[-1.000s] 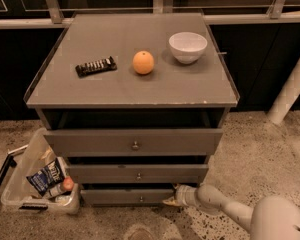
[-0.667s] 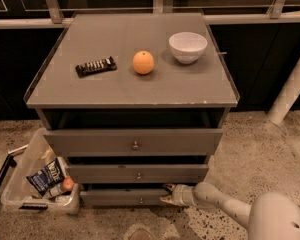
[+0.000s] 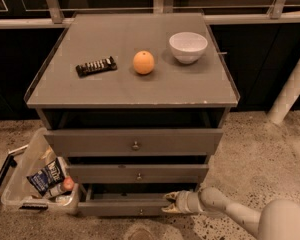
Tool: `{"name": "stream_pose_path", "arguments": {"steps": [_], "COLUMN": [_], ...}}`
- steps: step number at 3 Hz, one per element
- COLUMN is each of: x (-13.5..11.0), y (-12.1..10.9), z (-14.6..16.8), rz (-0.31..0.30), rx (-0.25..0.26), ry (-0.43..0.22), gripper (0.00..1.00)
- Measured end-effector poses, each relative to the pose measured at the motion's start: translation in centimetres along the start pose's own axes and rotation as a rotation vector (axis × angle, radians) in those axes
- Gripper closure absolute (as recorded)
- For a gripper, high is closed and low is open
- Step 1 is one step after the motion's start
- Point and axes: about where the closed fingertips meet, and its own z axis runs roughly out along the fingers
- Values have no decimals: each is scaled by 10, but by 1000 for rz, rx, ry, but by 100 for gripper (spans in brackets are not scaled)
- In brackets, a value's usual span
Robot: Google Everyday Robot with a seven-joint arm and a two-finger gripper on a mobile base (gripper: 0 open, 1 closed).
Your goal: Open bottom drawer
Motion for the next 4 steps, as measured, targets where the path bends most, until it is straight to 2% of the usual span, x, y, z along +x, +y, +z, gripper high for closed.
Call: {"name": "stream_pose_path", "arguments": {"steps": [1, 2, 3, 4], "x": [0, 0, 0, 4], "y": [0, 0, 0, 12], "z": [0, 0, 0, 1], "rz": [0, 0, 0, -2], "rx": [0, 0, 0, -16], "ry": [0, 0, 0, -13], "gripper": [100, 81, 58, 35]}}
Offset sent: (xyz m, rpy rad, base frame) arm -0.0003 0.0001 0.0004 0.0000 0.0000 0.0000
